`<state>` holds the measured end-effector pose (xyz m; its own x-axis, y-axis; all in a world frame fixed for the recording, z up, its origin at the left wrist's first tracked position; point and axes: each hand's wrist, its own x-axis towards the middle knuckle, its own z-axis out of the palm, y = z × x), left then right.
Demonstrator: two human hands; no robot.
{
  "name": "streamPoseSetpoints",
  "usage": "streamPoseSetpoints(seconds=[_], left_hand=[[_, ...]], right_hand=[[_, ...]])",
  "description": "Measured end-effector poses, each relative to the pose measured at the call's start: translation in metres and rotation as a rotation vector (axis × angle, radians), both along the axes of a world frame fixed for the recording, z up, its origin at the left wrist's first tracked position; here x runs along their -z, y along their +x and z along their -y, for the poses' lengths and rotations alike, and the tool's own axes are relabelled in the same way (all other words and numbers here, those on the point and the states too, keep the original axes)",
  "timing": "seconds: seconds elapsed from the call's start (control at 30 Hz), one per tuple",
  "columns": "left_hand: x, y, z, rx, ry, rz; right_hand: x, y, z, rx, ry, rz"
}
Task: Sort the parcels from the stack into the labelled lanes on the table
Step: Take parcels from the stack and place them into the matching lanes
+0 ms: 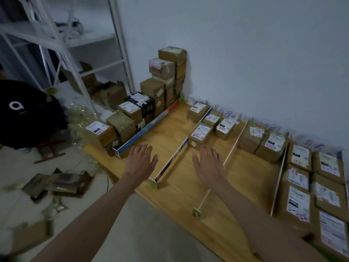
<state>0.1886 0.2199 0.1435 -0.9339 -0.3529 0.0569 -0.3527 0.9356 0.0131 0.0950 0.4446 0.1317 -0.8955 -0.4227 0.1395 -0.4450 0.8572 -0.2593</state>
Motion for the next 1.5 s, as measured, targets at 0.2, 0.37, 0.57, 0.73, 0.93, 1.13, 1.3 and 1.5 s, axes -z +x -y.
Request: streamPoseSetpoints(seconds=[0.2,0.37,0.57,0.73,0.93,1.13,1.3,1.5], left_hand=[[0.008,0.006,0.081,-0.006,0.013,0.016],[0.017,-0.01,0.139,-0.02,0.022,0.024],[0.028,-0.051,0.215,-0.038,0.014,0.023],[0.028,-0.093,0.277,-0.029,-0.017,0.101],[0.032,-0.135,0.339,-0.093,0.041,0.109],[0.046,-0.182,0.394,-0.08,0.145,0.214],[0.056,-0.221,0.429,-0.066,0.265,0.285],[0.072,-0.244,0.446,-0.019,0.513,0.336]], right_hand=[[0.004,-0.001,0.081,-0.022,-0.008,0.036],[0.01,-0.025,0.141,-0.044,-0.013,0.055],[0.03,-0.069,0.221,-0.046,-0.043,0.128],[0.042,-0.104,0.283,-0.028,-0.047,0.24],[0.05,-0.132,0.343,0.024,-0.129,0.434],[0.08,-0.152,0.397,0.125,-0.305,0.798],[0.091,-0.163,0.434,0.297,-0.447,0.931],[0.102,-0.159,0.46,0.497,-0.601,0.979]])
